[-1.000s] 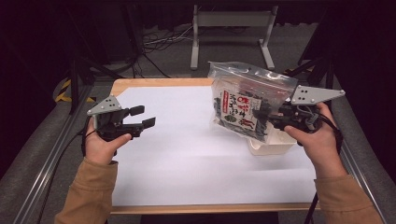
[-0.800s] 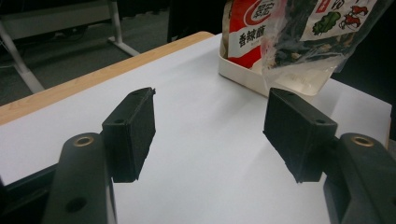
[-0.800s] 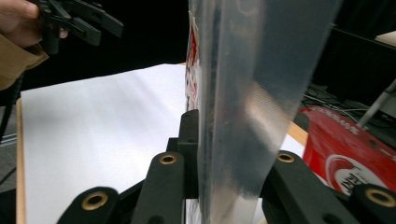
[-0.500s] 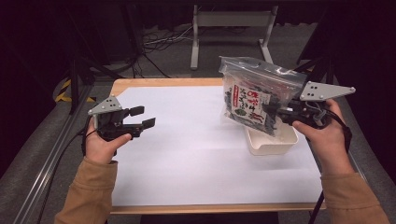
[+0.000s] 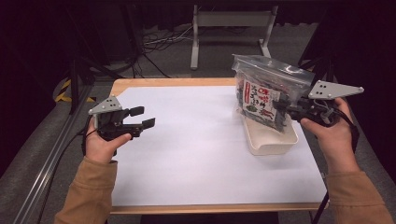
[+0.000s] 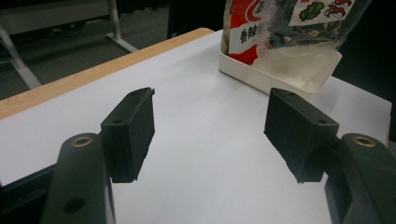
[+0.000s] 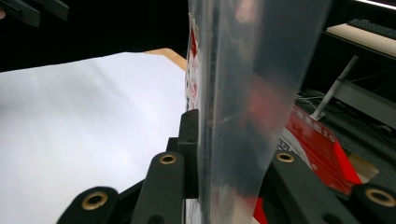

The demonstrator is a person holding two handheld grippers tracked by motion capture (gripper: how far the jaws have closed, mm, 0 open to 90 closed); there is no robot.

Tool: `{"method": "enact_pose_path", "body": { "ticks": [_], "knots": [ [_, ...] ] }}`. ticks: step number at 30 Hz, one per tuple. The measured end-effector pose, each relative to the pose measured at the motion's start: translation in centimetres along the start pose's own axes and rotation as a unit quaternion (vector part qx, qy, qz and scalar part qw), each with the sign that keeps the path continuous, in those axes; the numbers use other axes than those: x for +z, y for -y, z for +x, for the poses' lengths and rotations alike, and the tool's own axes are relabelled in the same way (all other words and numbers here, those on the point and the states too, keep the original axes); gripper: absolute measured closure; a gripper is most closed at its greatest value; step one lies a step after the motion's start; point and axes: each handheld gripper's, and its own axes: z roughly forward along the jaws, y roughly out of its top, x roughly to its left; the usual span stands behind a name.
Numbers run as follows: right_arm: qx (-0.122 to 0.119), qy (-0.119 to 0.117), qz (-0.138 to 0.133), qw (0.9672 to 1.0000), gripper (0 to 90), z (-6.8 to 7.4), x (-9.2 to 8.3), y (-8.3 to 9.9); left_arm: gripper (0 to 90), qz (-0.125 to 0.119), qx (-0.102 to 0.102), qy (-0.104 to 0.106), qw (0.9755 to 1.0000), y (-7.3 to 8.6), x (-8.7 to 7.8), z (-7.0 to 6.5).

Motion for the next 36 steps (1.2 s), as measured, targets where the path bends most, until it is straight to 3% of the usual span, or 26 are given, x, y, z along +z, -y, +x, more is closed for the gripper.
{"method": "enact_pose_path", "body": {
  "ticks": [9,17,27,36],
  "knots": [
    [-0.002,0.009,0.000,1.0000,75.7,-0.9,0.1,1.2,33.9,0.003,-0.003,-0.001,1.0000,0.1,0.0,0.1],
    [0.013,0.015,0.003,0.9998,75.7,-1.7,0.2,2.5,33.9,0.005,-0.005,-0.002,1.0000,0.2,0.0,0.2],
    [0.019,0.040,0.028,0.9986,75.6,-2.1,-0.3,3.3,33.8,0.006,-0.001,-0.002,1.0000,0.2,0.1,0.2],
    [0.033,0.033,0.027,0.9985,75.6,-2.1,-0.3,3.8,33.8,0.007,-0.002,-0.002,1.0000,0.2,0.1,0.3]
  ]
}}
